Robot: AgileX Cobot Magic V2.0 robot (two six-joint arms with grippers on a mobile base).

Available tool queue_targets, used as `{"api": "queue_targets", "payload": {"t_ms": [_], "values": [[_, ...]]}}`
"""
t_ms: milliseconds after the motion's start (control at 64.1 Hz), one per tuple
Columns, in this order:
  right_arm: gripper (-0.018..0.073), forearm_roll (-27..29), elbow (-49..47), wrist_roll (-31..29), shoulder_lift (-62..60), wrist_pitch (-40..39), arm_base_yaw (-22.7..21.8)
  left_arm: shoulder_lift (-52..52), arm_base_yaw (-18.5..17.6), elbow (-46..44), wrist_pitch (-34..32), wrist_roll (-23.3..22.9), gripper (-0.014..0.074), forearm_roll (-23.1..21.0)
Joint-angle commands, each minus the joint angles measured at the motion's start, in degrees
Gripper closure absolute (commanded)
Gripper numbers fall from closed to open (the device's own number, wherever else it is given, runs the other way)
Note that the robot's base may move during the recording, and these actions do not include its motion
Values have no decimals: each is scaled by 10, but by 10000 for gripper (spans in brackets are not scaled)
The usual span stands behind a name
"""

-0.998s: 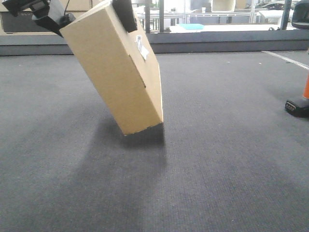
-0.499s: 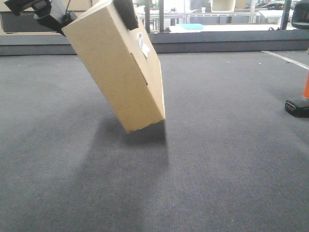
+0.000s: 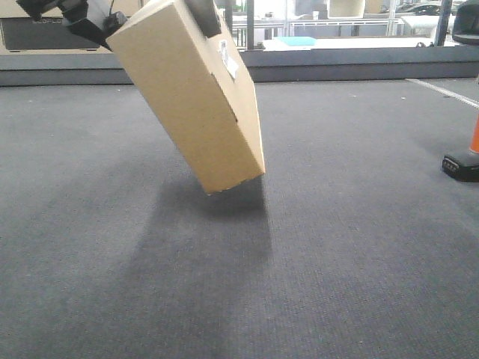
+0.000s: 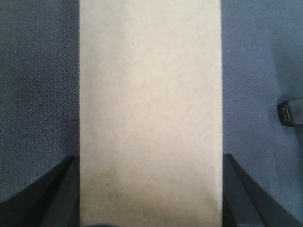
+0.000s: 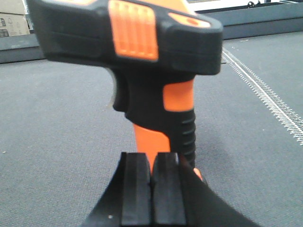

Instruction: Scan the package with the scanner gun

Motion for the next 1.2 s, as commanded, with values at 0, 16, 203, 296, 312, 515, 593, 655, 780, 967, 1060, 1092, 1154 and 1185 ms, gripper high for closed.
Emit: {"api": "queue_targets", "payload": {"t_ms": [0,16,203,296,312,515,593,655,780,967,1060,1092,1154,1185], "values": [[718,-9,-1,2,2,-14,-4,-4,4,-5,-18,0,708,-1],[706,-11,-1,2,2,-14,-4,-4,4,-5,-18,0,708,-1],[294,-24,-20,2,2,-14,-4,-4,4,-5,-18,0,708,-1],[160,-21,-42,2,2,16,-4,-4,4,-5,-19,0,708,-1],[149,-20,-46,3,2,26,-4,-4,4,-5,-19,0,708,-1],[102,-14,-81,27,2,83,-4,-4,4,-5,-19,0,708,-1],[102,-5,-80,27,2,83,-4,-4,4,-5,-19,0,708,-1],[102,4,-80,27,2,87,-4,-4,4,-5,-20,0,708,-1],[52,8,-85,27,3,87,-4,-4,3,-5,-27,0,708,-1],[-3,7,-104,27,4,91,-4,-4,3,-5,-29,1,708,-1],[-3,7,-112,27,4,100,-4,-4,3,-5,-30,1,708,-1],[-3,7,-115,27,4,104,-4,-4,3,-5,-30,1,708,-1],[-3,7,-121,27,7,112,-4,-4,3,-5,-32,2,708,-1],[-3,7,-125,27,10,112,-4,-4,3,-5,-33,2,708,-1]]}}
